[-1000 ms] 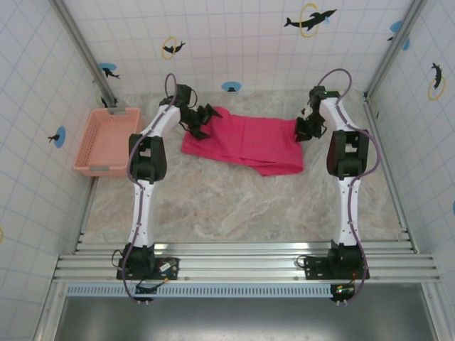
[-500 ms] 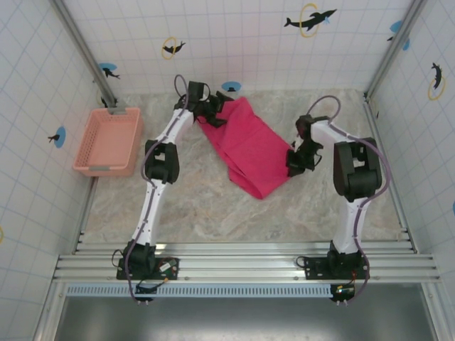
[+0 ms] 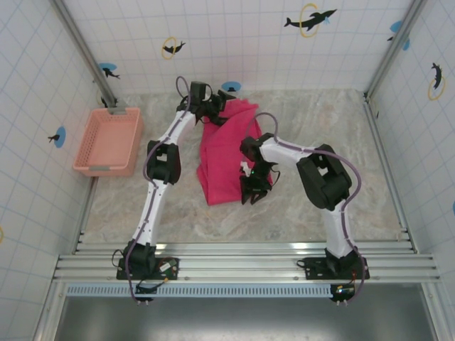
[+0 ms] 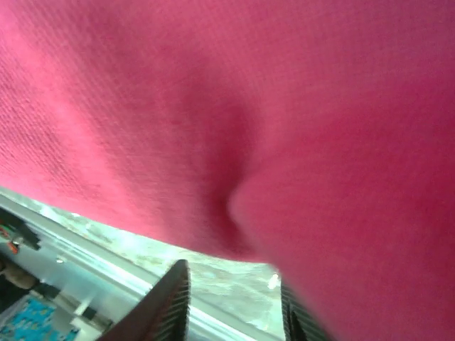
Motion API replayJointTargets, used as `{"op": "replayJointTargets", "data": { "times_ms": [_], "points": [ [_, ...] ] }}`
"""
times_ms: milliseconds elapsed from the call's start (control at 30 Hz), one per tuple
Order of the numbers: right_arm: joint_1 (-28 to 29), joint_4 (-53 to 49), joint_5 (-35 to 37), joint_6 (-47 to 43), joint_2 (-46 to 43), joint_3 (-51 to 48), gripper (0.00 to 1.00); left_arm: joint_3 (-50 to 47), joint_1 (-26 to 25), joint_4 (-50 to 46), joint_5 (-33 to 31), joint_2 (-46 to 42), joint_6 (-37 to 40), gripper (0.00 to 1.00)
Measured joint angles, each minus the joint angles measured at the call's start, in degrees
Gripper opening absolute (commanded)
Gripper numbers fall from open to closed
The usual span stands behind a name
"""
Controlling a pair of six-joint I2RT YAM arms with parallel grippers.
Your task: Roll up the long pants
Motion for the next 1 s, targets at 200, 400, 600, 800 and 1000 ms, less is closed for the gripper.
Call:
{"op": "replayJointTargets", "data": {
  "times_ms": [200, 400, 600, 800, 1000],
  "points": [
    [1.1, -9.1, 1.7, -7.8, -1.1, 11.0, 0.5, -2.7, 0.5, -2.7, -1.0, -2.9, 9.1, 0.97],
    [-0.9, -14.1, 13.7, -18.9, -9.1, 17.0, 0.52, -10.3, 4.6, -14.0, -7.4, -13.4, 28.1, 0.97],
    [-0.5, -15.4, 27.2, -29.0, -6.4, 18.5, 0.5, -20.1, 7.6, -24.1, -21.0, -33.9, 50.3, 0.97],
    [-2.3, -14.8, 28.8, -29.1, 8.8, 32.3, 0.47, -40.5, 6.1, -23.2, -24.1, -53.8, 56.4, 0.97],
    [-3.1, -15.5, 28.5, -27.1, 9.9, 27.1, 0.47, -50.8, 3.2, -26.7, -26.8, -54.7, 60.8, 0.97]
  ]
}}
